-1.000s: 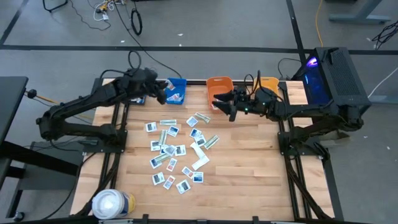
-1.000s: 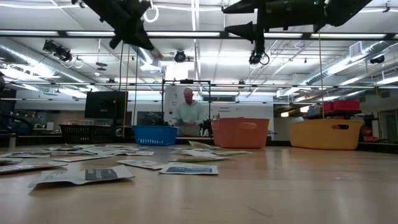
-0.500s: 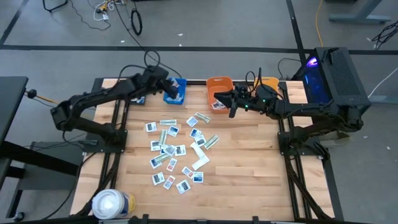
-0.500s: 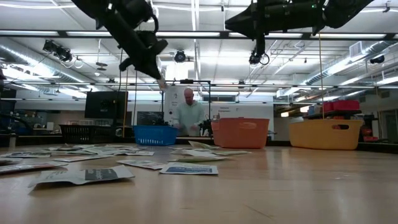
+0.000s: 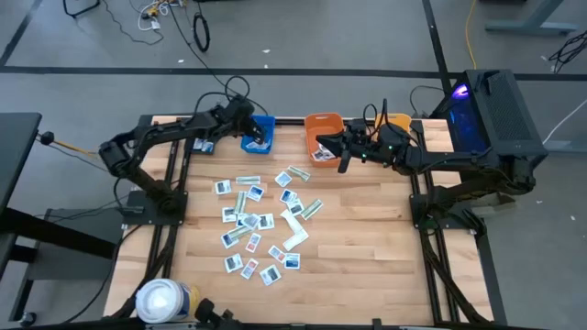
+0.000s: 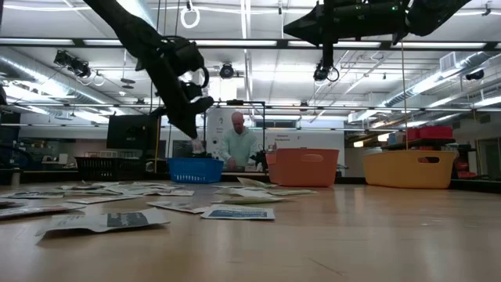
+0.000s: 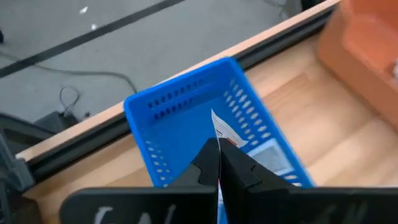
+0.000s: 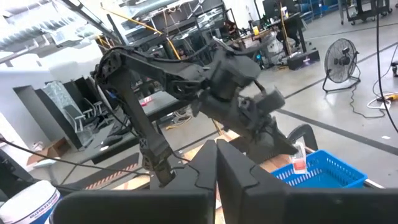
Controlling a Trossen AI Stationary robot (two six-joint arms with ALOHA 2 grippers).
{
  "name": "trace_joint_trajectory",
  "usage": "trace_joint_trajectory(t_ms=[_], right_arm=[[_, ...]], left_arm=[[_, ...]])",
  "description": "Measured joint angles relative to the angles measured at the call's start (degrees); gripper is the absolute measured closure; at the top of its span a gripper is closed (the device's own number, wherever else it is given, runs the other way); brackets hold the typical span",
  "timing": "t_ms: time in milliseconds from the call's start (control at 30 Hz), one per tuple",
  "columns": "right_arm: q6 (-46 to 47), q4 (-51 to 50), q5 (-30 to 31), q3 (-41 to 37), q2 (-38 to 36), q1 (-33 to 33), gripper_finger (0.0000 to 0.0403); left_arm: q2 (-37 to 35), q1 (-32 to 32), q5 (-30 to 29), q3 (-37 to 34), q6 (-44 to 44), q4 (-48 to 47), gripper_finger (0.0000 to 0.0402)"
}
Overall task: Pick & Place First Aid Supplies
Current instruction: Put the ointment pack into the blue bin
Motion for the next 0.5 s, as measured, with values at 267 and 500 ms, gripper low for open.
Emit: trace_joint_trajectory(t_ms=[267, 500], right_arm=[[0.00, -0.45, -0.09, 0.00, 0.00, 0.00, 0.0398], [0.00, -0.60, -0.07, 0.00, 0.00, 0.00, 0.0386]], left_arm=[[4.96, 3.15, 3.60, 0.00, -0.05, 3.96, 0.0400], [5.60, 3.36, 3.57, 0.00, -0.22, 4.89, 0.0388]])
